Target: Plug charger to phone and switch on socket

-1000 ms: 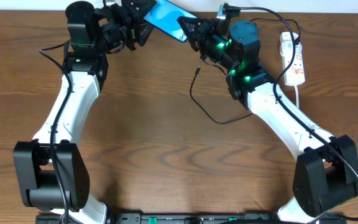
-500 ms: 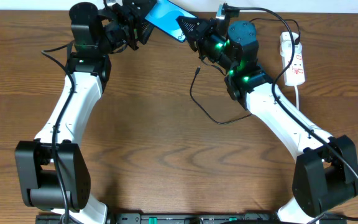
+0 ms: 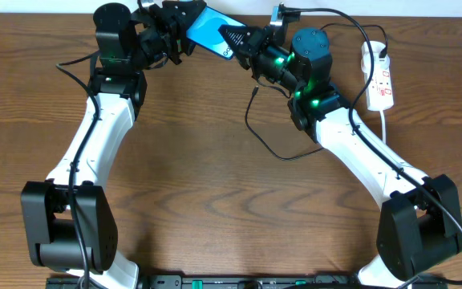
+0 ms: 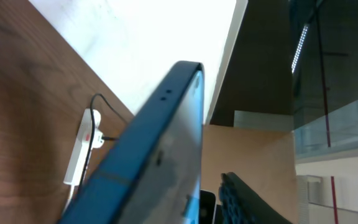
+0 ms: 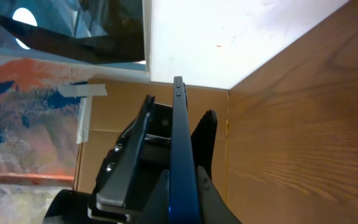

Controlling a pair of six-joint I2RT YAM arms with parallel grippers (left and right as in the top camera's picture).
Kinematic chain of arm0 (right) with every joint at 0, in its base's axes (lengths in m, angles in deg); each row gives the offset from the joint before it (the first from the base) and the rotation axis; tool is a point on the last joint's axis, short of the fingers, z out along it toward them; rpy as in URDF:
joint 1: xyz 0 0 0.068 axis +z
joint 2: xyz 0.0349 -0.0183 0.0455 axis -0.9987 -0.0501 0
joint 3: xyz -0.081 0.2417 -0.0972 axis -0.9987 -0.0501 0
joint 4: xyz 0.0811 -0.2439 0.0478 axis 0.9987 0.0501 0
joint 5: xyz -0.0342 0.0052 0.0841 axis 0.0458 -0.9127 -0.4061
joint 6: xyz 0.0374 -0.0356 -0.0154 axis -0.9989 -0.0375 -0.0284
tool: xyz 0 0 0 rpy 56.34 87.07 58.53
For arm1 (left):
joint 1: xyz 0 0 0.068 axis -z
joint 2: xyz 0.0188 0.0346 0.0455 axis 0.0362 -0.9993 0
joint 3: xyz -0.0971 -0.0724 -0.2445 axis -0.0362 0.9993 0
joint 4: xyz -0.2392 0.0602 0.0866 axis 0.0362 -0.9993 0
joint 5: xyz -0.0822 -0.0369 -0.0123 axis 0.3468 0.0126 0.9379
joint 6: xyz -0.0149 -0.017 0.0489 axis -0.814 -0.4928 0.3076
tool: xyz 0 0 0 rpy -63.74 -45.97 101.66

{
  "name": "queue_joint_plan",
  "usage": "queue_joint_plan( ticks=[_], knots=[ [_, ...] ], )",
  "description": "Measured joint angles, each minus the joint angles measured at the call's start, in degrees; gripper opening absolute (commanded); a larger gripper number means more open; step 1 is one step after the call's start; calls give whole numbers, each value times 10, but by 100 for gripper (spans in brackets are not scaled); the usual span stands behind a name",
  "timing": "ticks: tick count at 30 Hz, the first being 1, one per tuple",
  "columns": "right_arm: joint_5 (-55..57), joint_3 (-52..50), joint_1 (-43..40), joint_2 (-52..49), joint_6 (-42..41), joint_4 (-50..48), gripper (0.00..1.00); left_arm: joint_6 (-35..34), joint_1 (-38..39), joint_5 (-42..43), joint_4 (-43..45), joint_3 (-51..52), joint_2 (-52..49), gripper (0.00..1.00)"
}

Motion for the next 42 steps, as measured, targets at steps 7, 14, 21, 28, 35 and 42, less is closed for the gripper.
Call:
queue_joint_plan(
  ticks=[7,14,21,28,35,42],
  knots=[
    [0,1,0,0,-11,-3,1,5,0,-4,1,2,0,14],
    [2,3,0,0,-46,4,1,14,0,-13,6,2,0,8],
    [1,3,0,0,-22,24,21,14,3,-30,2,2,0,8],
    [-1,3,5,0,45,45,38,16,-2,-47,-2,2,0,8],
    [-13,3,-3,0,103,46,55,14,-21,-45,-7,2,0,7],
    [-42,3,-72,0,154,48,57,14,-52,-18,-43,2,0,8]
  ],
)
